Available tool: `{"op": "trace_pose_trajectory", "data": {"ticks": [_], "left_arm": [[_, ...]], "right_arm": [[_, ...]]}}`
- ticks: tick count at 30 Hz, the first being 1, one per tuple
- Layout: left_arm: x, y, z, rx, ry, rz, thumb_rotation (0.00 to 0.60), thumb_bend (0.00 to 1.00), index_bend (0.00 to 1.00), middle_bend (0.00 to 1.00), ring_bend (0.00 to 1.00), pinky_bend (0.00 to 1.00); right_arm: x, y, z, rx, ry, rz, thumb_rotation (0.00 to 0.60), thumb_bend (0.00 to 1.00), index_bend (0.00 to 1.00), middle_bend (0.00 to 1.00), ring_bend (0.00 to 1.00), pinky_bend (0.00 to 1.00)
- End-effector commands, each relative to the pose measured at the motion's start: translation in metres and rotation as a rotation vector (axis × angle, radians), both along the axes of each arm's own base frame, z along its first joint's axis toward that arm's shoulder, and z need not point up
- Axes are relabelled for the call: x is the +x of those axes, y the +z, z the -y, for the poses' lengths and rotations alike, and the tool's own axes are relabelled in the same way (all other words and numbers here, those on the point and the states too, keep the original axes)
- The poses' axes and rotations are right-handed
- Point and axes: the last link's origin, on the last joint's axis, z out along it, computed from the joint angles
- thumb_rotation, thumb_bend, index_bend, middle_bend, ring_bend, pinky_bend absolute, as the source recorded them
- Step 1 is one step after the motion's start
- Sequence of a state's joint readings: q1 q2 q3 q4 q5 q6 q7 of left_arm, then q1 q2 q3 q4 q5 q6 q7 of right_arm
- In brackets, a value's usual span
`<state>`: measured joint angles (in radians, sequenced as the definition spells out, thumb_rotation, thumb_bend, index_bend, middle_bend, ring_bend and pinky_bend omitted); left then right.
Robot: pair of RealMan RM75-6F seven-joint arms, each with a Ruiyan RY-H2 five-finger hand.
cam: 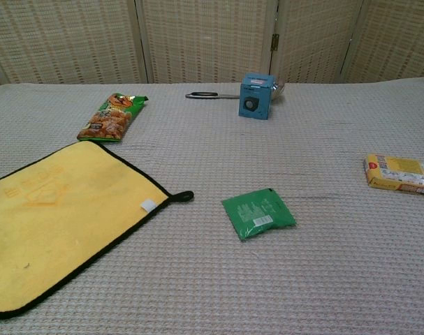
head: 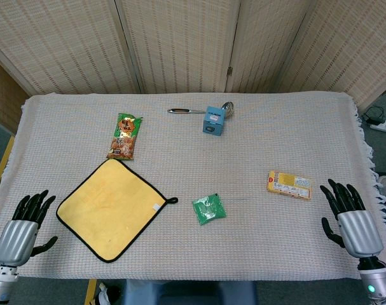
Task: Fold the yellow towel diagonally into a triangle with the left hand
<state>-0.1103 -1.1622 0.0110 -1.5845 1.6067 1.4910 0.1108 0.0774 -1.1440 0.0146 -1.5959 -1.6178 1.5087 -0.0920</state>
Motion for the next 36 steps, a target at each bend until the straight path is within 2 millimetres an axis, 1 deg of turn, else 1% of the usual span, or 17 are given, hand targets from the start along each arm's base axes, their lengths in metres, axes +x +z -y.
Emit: {"op": "trace_pose_trajectory", "data": {"ticks": [1,4,7,8,10,12,13,14,15,16,17,18,22,24,28,33,36], "left_arm": [[-0.001,0.0,0.0,-0.001,0.002,-0.002,0.6,0.24,0.06,0.04,0.06,0.05],[0.001,-0.001,0.001,-0.004,-0.005,0.0,0.6,0.24,0.06,0.04,0.06,0.05],[0.008,-0.005,0.005,-0.039,-0.047,0.039,0.6,0.24,0.07,0.06,0.07,0.1],[0.011,-0.006,0.005,-0.046,-0.077,0.062,0.6,0.24,0.08,0.09,0.1,0.12],[0.019,-0.009,0.005,-0.049,-0.141,0.096,0.6,0.24,0.1,0.22,0.21,0.26],[0.03,-0.013,0.0,-0.049,-0.218,0.122,0.6,0.24,0.15,0.45,0.5,0.58],[0.036,-0.017,-0.006,-0.052,-0.244,0.141,0.6,0.24,0.17,0.55,0.63,0.7],[0.04,-0.021,-0.01,-0.065,-0.251,0.155,0.6,0.24,0.21,0.69,0.78,0.83],[0.044,-0.024,-0.015,-0.074,-0.252,0.17,0.6,0.24,0.25,0.83,0.91,0.93],[0.047,-0.03,-0.023,-0.095,-0.234,0.181,0.6,0.25,0.3,0.92,0.97,0.98],[0.048,-0.033,-0.028,-0.112,-0.222,0.18,0.6,0.25,0.32,0.96,0.99,1.0],[0.051,-0.037,-0.038,-0.144,-0.192,0.179,0.6,0.25,0.36,1.0,1.0,1.0],[0.062,-0.046,-0.074,-0.177,-0.14,0.194,0.6,0.28,0.41,1.0,1.0,1.0],[0.066,-0.049,-0.087,-0.182,-0.133,0.199,0.6,0.3,0.42,1.0,1.0,1.0],[0.067,-0.05,-0.115,-0.188,-0.106,0.187,0.6,0.32,0.42,1.0,1.0,1.0],[0.063,-0.045,-0.137,-0.188,-0.066,0.211,0.6,0.33,0.42,1.0,1.0,1.0],[0.062,-0.047,-0.147,-0.205,-0.051,0.226,0.6,0.33,0.42,1.0,1.0,1.0]], "right_arm": [[0.001,-0.001,0.0,0.005,0.004,-0.002,0.557,0.56,0.0,0.0,0.0,0.0],[0.003,-0.002,-0.002,0.012,0.016,0.002,0.556,0.56,0.0,0.0,0.0,0.0],[0.006,0.002,-0.007,0.01,0.034,0.022,0.556,0.56,0.0,0.0,0.0,0.0],[0.007,0.003,-0.009,0.008,0.039,0.026,0.557,0.56,0.0,0.0,0.0,0.0],[0.006,0.004,-0.011,0.006,0.044,0.027,0.556,0.56,0.0,0.0,0.0,0.0],[0.007,0.004,-0.012,0.008,0.05,0.029,0.556,0.56,0.0,0.0,0.0,0.0],[0.008,0.002,-0.01,0.01,0.058,0.026,0.555,0.56,0.0,0.0,0.0,0.0],[0.008,0.001,-0.009,0.013,0.06,0.02,0.556,0.56,0.0,0.0,0.0,0.0],[0.008,0.0,-0.008,0.016,0.06,0.014,0.557,0.56,0.0,0.0,0.0,0.0],[0.008,-0.002,-0.007,0.019,0.057,0.011,0.558,0.56,0.0,0.0,0.0,0.0],[0.008,-0.003,-0.006,0.022,0.055,0.011,0.558,0.56,0.0,0.0,0.0,0.0],[0.007,-0.005,-0.005,0.027,0.05,0.009,0.558,0.56,0.0,0.0,0.0,0.0],[0.003,-0.006,0.0,0.026,0.026,0.009,0.557,0.56,0.0,0.0,0.0,0.0],[0.001,-0.006,0.002,0.022,0.014,0.007,0.556,0.56,0.0,0.0,0.0,0.0],[-0.005,-0.006,0.007,0.022,-0.014,0.001,0.558,0.56,0.0,0.0,0.0,0.0],[-0.011,-0.006,0.011,0.018,-0.042,-0.005,0.555,0.56,0.0,0.0,0.0,0.0],[-0.013,-0.007,0.013,0.012,-0.055,-0.008,0.557,0.56,0.0,0.0,0.0,0.0]]}}
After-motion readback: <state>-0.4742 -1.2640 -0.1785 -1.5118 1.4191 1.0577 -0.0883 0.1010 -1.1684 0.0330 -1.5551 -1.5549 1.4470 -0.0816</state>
